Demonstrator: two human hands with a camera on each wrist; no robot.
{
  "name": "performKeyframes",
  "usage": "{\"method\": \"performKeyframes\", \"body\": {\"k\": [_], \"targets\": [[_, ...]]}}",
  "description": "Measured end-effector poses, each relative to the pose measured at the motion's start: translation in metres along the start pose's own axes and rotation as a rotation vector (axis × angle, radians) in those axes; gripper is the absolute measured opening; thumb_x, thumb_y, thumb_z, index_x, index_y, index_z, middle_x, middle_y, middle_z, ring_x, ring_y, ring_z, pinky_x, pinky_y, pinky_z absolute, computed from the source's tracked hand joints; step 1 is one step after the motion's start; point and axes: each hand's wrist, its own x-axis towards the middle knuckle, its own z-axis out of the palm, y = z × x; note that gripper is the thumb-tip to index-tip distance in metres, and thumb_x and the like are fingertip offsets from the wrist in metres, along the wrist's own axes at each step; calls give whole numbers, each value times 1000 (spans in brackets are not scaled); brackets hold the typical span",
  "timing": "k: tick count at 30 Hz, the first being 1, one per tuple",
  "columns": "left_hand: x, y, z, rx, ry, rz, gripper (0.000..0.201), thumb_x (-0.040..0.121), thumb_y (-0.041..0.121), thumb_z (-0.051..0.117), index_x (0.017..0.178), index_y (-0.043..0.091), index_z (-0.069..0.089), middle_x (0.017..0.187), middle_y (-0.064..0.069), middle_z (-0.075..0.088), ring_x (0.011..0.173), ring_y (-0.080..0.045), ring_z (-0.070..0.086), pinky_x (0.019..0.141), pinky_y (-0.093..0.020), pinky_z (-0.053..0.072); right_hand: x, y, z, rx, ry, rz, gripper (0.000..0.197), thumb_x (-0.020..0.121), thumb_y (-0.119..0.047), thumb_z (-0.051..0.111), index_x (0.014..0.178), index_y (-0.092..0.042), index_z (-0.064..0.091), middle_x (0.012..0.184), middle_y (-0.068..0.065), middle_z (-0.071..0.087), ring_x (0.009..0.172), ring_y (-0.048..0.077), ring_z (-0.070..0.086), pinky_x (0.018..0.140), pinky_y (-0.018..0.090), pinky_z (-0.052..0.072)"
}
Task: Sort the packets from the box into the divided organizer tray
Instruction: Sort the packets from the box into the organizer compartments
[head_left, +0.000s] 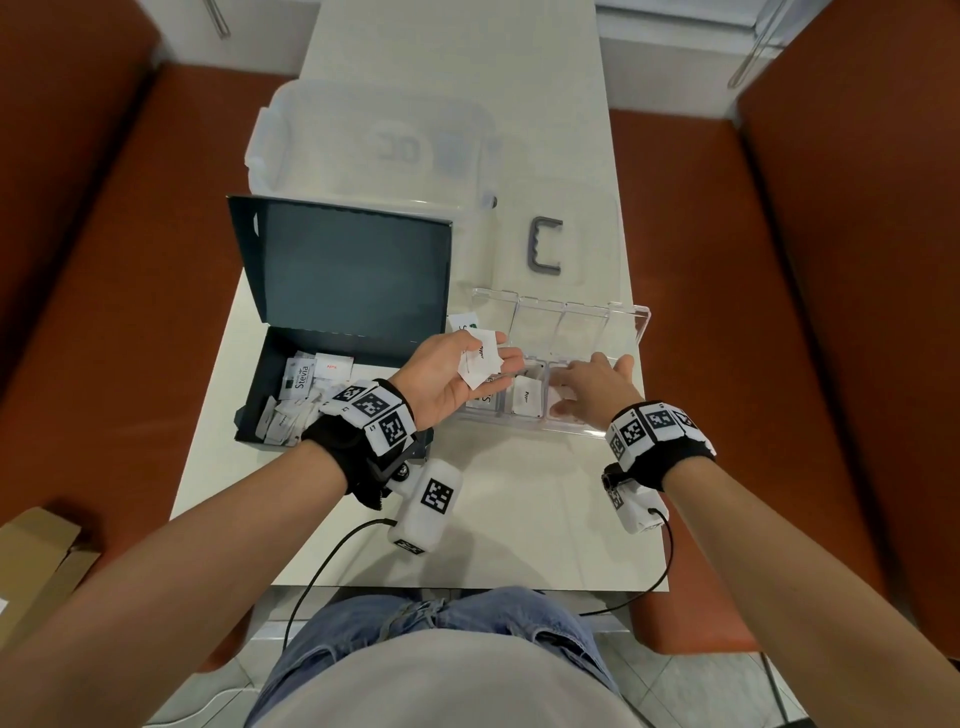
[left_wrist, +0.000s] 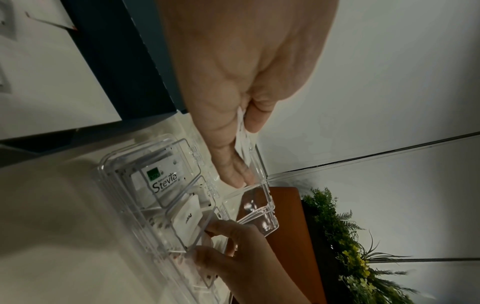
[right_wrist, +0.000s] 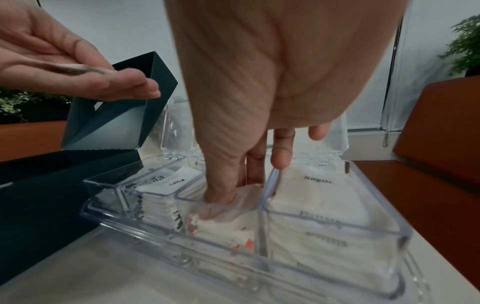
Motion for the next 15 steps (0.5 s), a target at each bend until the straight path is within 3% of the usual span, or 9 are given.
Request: {"method": "performKeyframes", "body": {"k": [5,8,12,15], "targets": [[1,-1,-1,3,8,0,38,100,3,30,134,-6,45,127,-27,59,116,-34,61,91,-40,52,-2,6,3,42,-8,5,19,88,-38,62,105,-31,59,90,-8,60,97,19,40,79,40,18],[1,-1,0,-1,1,-5,38,101,4,30,134,-6,45,127,-26,58,116,-34,60,91,-39,52,1,10,4,38,-23,10,24,86,-32,65,109,-31,60,94,-6,63,91,16,34,75,38,14],[2,-1,0,4,4,-5,38,100,3,30,134,-6,46,126,-26,59,116,-34,61,91,-39,53,3,8,7,-1,12,12,19,84,-34,67,101,-31,60,87,-8,61,92,17,40,77,39,17],[2,-1,-1,-2,5,-1,38,100,3,31,134,-6,46,125,-26,60,113,-34,62,91,-40,53,2,4,9,-45,39,31,23,84,-43,64,105,-36,59,90,-8,61,100,21,45,85,43,22]]}}
